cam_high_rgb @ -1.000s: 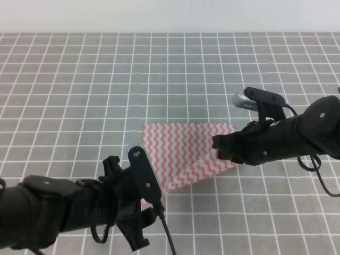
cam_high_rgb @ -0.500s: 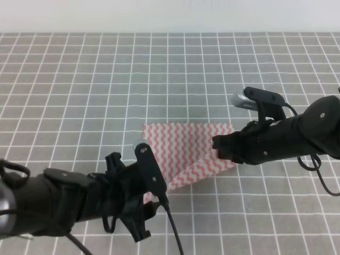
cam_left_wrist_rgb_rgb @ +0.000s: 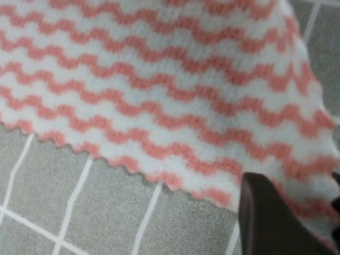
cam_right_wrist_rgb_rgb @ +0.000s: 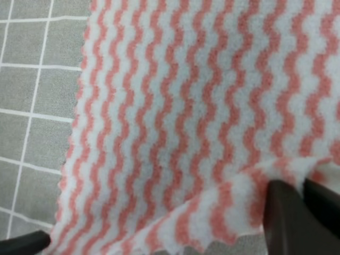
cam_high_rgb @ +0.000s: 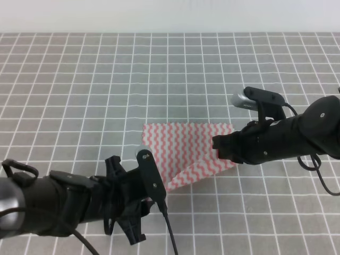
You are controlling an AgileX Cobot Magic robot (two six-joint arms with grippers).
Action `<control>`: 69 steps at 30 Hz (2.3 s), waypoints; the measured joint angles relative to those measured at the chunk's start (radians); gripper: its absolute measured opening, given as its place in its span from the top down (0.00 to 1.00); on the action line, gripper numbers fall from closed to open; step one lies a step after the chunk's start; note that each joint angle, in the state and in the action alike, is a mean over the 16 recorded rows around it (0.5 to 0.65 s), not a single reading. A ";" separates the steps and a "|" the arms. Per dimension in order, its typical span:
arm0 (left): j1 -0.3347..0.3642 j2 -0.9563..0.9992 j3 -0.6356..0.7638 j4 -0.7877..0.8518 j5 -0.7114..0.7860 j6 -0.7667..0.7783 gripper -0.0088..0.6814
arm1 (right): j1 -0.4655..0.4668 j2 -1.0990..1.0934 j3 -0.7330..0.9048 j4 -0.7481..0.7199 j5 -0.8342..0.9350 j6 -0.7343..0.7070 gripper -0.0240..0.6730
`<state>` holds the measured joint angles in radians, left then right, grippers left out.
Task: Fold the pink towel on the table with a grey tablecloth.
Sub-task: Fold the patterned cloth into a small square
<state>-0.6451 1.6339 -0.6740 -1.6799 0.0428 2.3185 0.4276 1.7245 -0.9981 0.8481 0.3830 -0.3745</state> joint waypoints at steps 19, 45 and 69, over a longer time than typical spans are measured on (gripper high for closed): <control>0.000 0.004 -0.007 -0.040 0.014 -0.066 0.99 | 0.000 0.000 0.000 -0.016 -0.003 0.001 0.99; 0.065 0.113 -0.226 -0.067 -0.019 -0.207 0.99 | -0.017 0.064 -0.024 0.005 -0.075 0.029 0.99; 0.077 0.234 -0.332 -0.069 -0.054 -0.192 0.99 | -0.047 0.144 -0.088 0.013 -0.053 0.029 0.99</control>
<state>-0.5685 1.8682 -1.0061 -1.7487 -0.0115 2.1268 0.3802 1.8690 -1.0858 0.8609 0.3301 -0.3453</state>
